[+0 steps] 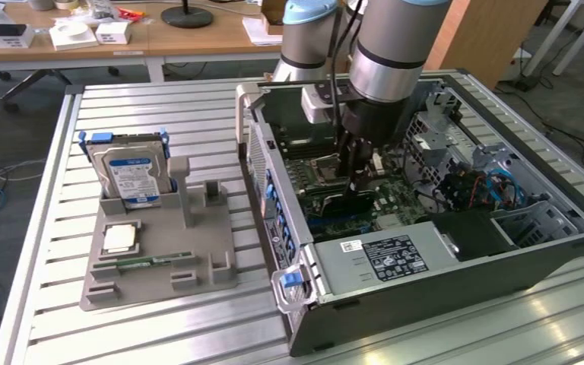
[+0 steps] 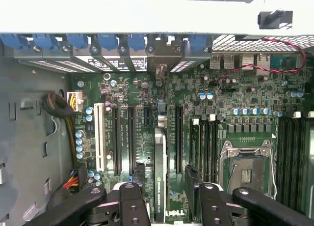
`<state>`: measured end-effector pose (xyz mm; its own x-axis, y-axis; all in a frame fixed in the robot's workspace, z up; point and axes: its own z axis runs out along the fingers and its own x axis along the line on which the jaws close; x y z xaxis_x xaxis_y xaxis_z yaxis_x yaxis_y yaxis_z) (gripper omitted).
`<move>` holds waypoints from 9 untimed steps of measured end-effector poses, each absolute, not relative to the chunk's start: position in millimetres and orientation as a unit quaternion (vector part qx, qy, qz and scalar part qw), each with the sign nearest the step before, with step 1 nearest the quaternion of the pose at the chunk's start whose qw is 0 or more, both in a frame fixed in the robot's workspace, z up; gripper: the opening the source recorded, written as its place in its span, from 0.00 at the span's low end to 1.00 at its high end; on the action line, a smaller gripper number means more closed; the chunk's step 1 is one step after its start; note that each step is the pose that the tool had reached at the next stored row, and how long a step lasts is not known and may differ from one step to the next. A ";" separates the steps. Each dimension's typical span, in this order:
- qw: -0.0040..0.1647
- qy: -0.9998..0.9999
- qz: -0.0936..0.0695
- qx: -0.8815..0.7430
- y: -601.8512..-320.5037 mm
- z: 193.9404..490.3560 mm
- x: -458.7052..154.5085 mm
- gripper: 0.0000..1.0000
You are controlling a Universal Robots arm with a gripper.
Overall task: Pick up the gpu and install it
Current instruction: 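Insert the gpu into the slot, then press down on the gpu until it lock into place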
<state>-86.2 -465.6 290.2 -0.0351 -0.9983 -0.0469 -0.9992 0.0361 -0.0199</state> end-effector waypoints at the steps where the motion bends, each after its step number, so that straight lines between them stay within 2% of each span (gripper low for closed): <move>1: 0.024 0.719 0.009 -0.694 -465.6 290.2 -86.2 0.45; 9: 0.024 0.719 0.009 -0.694 -465.7 290.3 -86.2 0.45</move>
